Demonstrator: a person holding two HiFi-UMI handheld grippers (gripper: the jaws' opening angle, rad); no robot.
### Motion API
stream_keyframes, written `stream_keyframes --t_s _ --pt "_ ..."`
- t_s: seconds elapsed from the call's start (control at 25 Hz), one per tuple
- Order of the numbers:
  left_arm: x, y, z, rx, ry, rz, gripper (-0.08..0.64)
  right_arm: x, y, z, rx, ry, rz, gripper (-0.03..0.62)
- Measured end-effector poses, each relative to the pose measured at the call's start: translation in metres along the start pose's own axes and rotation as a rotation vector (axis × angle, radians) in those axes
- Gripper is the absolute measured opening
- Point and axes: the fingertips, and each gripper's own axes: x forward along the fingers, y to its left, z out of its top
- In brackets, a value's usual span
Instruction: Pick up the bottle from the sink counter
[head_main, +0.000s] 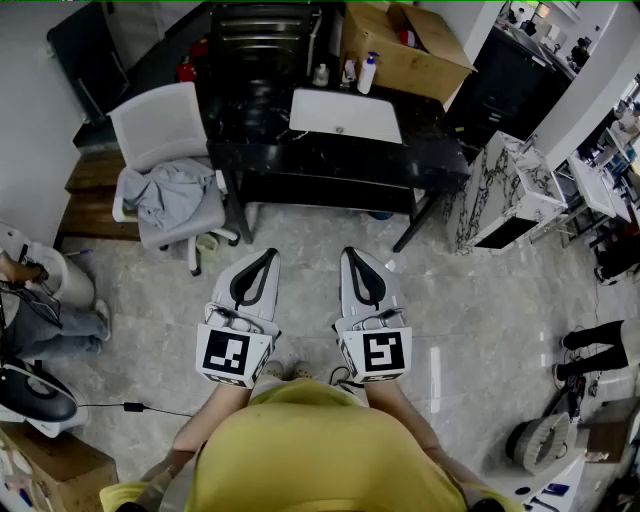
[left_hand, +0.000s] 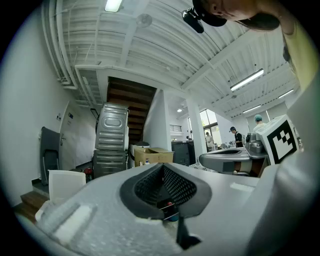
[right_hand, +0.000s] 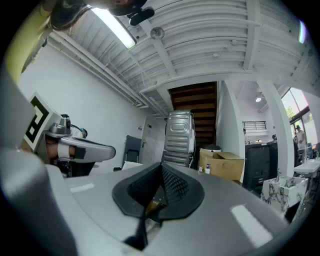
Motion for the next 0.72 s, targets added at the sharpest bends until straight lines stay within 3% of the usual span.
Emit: stream_keyframes --t_s 0.4,0.48,0.72 --pt "0.028 -0.002 -0.007 -0.015 0.005 0.002 0.010 0.011 -0.021 -0.004 0.017 -0.022 0.007 0.000" --pt "0.038 0.003 -0.015 -0.029 0.016 -0.005 0.084 0.018 -0.023 -0.012 0.014 -0.011 0.009 0.000" --pt "0.082 0.026 -0.032 -0.049 0.018 -0.036 0.118 0.054 -0.039 -0.035 0.007 0.026 -0.010 0.000"
